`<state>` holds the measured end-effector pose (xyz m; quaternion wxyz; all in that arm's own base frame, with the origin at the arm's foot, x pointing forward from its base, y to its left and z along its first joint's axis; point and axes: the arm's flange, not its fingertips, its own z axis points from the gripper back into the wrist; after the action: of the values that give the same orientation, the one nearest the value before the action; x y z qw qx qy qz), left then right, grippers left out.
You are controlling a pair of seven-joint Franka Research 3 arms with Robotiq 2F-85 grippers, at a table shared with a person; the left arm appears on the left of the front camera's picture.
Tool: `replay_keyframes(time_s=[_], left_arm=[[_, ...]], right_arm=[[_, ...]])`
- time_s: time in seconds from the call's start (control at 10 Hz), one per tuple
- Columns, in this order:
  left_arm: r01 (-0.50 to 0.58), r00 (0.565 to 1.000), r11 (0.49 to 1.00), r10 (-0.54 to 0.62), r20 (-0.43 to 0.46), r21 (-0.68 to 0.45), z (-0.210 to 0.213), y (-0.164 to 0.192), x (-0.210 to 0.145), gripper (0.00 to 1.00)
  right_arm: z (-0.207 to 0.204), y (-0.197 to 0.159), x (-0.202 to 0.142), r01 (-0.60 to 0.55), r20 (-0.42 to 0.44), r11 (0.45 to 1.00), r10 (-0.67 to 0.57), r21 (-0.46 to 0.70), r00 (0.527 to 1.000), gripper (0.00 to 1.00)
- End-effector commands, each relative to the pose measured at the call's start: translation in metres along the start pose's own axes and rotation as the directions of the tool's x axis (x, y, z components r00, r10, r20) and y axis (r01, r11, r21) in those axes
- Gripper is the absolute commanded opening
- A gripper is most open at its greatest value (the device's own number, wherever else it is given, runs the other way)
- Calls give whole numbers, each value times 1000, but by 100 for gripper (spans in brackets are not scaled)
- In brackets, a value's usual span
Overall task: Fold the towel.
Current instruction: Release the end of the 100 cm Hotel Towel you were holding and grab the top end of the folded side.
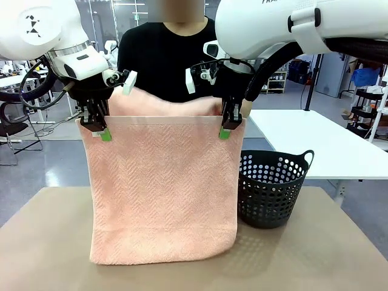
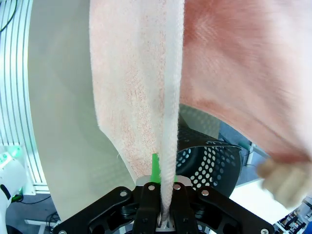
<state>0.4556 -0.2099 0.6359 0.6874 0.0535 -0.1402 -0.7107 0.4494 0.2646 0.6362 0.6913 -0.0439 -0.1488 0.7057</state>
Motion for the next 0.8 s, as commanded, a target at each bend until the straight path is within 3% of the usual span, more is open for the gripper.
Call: replay_keyframes(time_s=[0.0, 0.7], left_arm=[[0, 1000, 1000, 0, -2, 1, 0, 0, 0, 0], [0, 1000, 1000, 0, -2, 1, 0, 0, 0, 0]], right_arm=[[0, 0, -1, -1, -1, 1000, 1, -1, 1000, 0], [0, 0, -1, -1, -1, 1000, 1, -1, 1000, 0]])
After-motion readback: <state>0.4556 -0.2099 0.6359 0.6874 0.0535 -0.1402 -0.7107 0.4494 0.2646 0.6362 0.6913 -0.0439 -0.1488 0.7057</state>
